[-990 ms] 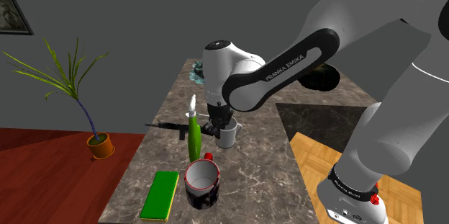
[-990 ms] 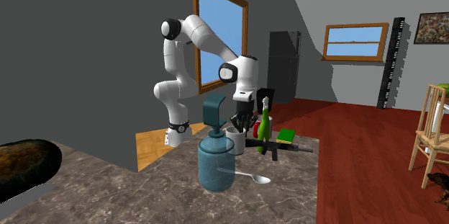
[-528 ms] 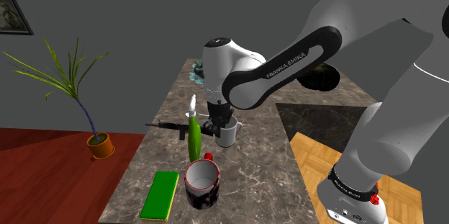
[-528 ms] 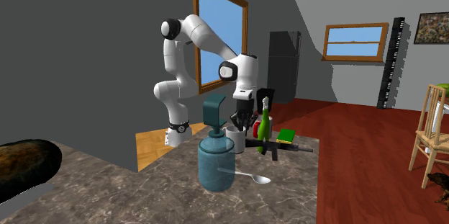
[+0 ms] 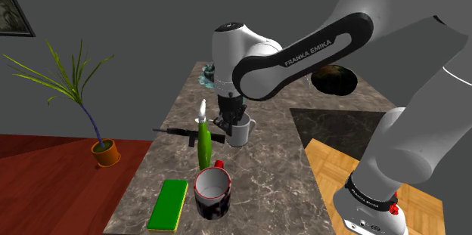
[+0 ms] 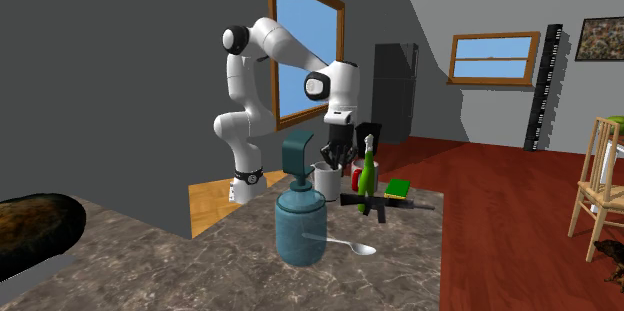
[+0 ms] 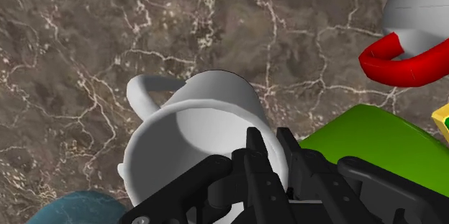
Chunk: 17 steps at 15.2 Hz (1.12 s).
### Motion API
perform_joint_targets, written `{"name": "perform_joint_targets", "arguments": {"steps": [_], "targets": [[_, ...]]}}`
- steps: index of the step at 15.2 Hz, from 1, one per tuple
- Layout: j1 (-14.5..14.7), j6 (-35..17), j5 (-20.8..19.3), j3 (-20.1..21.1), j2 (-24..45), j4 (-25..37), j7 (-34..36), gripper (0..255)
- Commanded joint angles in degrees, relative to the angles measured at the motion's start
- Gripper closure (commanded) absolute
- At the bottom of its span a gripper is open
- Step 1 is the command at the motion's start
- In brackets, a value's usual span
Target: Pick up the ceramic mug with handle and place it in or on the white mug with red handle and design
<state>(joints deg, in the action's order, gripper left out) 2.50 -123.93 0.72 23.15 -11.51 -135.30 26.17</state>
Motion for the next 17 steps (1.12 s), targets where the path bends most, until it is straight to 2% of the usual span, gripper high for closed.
{"name": "perform_joint_targets", "arguments": {"steps": [1,17], "targets": [[0.03,1.70,0.29,-0.18,-0.74,0.99,-0.34,255],[0.10,14.38,1.47,-1.43,-4.84,9.83,-2.06,255]]}}
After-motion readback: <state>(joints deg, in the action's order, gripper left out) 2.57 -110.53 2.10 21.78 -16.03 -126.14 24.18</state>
